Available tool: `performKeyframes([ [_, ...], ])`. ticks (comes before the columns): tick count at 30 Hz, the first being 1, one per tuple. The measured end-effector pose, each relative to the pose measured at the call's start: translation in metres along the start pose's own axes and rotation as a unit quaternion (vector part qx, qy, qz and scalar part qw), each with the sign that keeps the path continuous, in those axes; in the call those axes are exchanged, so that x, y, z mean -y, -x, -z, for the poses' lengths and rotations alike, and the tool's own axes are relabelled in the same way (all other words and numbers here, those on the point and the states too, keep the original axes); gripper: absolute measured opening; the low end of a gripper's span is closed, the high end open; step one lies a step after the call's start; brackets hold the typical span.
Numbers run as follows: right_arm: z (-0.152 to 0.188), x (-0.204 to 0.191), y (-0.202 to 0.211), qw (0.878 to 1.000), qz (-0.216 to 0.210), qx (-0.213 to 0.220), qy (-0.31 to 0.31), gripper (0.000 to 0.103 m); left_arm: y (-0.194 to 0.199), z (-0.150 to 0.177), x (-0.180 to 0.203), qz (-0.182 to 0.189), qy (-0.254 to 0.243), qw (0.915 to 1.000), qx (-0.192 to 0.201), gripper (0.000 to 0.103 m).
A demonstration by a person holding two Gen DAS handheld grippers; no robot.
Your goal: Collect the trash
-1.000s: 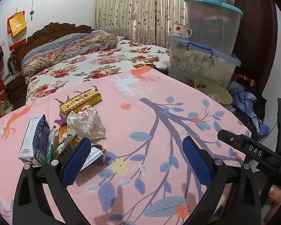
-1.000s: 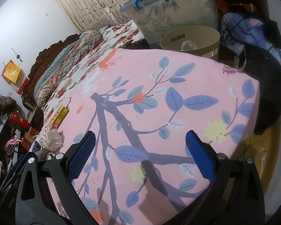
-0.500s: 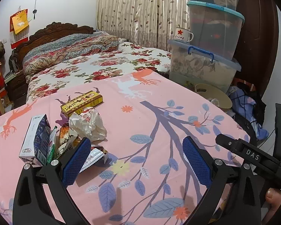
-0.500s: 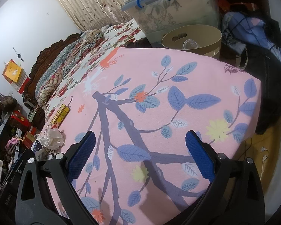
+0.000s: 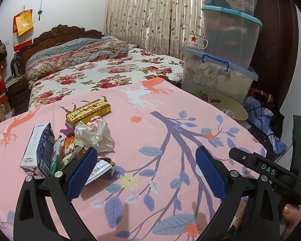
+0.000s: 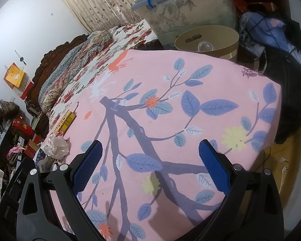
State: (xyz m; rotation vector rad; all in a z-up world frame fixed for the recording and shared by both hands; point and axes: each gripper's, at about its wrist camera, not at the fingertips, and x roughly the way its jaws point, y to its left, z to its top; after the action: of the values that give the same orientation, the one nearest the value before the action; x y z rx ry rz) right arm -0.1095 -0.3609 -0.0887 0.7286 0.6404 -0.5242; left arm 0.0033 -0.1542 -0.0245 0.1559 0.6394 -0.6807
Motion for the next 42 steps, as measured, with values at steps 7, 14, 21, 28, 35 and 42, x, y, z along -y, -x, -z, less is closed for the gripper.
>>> performKeyframes([
  [7, 0.002, 0.002, -0.002, 1.000, -0.003, -0.005, -0.001, 0.096, 0.003, -0.001, 0.002, -0.003, -0.009, 0.9999, 0.009, 0.094],
  [14, 0.002, -0.002, 0.000, 1.000, -0.010, -0.003, 0.010, 0.096, 0.002, 0.000, 0.003, -0.008, -0.016, 0.9997, 0.015, 0.094],
  [21, 0.003, -0.002, -0.002, 1.000, -0.011, -0.007, 0.008, 0.096, 0.003, -0.002, -0.003, -0.003, 0.002, 0.9999, 0.015, 0.094],
  [28, 0.003, -0.003, -0.002, 1.000, -0.012, -0.006, 0.012, 0.096, 0.007, -0.005, -0.002, -0.012, -0.008, 0.9998, 0.017, 0.094],
  [35, 0.003, -0.003, -0.001, 1.000, -0.012, -0.005, 0.012, 0.096, 0.011, -0.007, -0.004, -0.008, -0.006, 0.9998, 0.018, 0.094],
  [42, 0.004, -0.004, -0.002, 1.000, -0.014, -0.005, 0.016, 0.096, 0.014, -0.008, -0.004, -0.013, -0.009, 0.9997, 0.020, 0.094],
])
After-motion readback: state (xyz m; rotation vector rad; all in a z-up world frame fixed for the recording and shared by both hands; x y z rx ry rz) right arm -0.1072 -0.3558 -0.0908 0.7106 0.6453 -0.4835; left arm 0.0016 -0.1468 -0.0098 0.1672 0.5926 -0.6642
